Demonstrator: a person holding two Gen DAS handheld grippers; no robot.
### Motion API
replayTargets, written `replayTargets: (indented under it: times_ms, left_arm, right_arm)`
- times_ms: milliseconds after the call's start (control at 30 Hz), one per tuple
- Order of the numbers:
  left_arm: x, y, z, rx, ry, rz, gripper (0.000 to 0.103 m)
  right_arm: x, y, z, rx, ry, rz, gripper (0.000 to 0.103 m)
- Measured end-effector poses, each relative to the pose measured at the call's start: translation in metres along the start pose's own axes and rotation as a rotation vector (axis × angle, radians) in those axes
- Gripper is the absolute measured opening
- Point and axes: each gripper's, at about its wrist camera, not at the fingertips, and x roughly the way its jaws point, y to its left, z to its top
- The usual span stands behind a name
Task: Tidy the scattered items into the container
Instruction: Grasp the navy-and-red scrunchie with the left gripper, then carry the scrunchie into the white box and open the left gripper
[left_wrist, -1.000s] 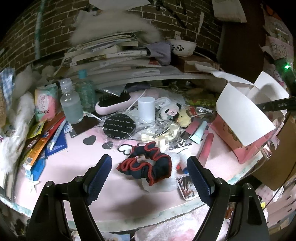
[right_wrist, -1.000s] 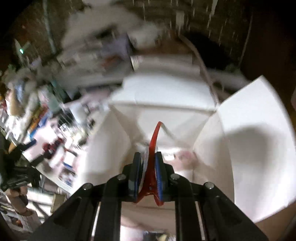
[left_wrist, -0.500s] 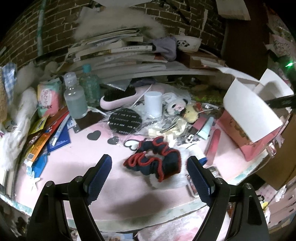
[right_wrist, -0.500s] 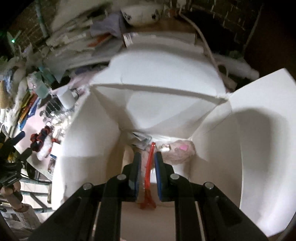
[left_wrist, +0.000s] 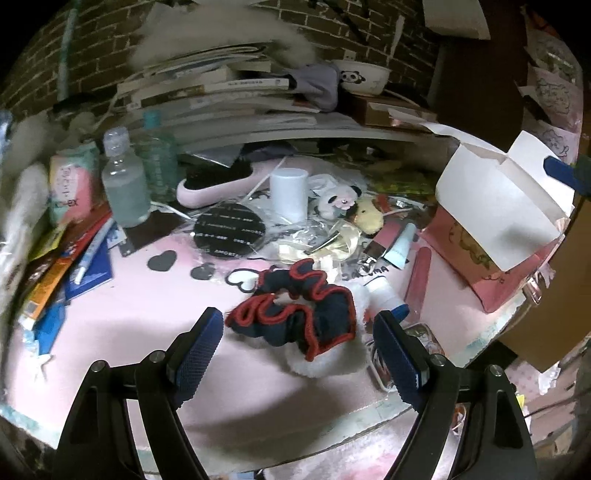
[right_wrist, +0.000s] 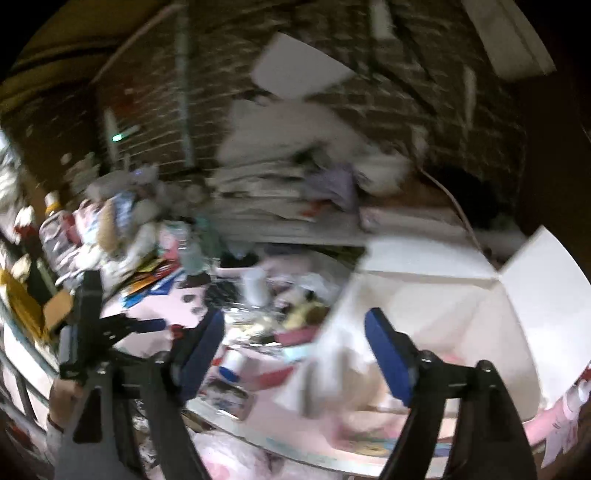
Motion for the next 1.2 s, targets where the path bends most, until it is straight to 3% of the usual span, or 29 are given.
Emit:
replayTargets:
  times_ms: [200, 333, 467, 533, 667, 767, 967, 1200]
  left_arm:
    - [0.017, -0.003, 0.002, 0.021, 0.033, 0.017, 0.081]
    - [0.027, -0.003, 0.002, 0.034, 0.050, 0.030, 0.081]
    - [0.032, -0.002, -0.001, 0.042, 0.053, 0.031, 0.080]
    - [0.031, -0.002, -0.002, 0.047, 0.048, 0.029, 0.078]
    - [0.028, -0.003, -0.002, 0.050, 0.052, 0.011, 0.054]
    - [0.024, -0.004, -0.003, 0.058, 0.054, 0.013, 0.044]
    - [0.012, -0.002, -0.001, 0.060, 0.061, 0.063, 0.040]
    - [-0.030, -0.005, 0.022, 0.057, -0.028, 0.044, 0.040]
  right_arm:
    - [0.026, 0.050, -0.021, -0.089, 0.049, 0.067, 0.079]
    - [0.044, 0.060, -0.044, -0.075, 0.106, 0.144, 0.079]
    - [0.058, 0.068, -0.067, -0.058, 0.152, 0.165, 0.079]
    - [0.063, 0.069, -0.076, -0.051, 0.154, 0.152, 0.079]
    - [0.066, 0.069, -0.085, -0.044, 0.146, 0.112, 0.079]
    - [0.066, 0.067, -0.090, -0.033, 0.134, 0.101, 0.079]
    - [0.068, 0.060, -0.093, -0.004, 0.138, 0.083, 0.079]
    - [0.073, 0.054, -0.098, 0.020, 0.130, 0.047, 0.079]
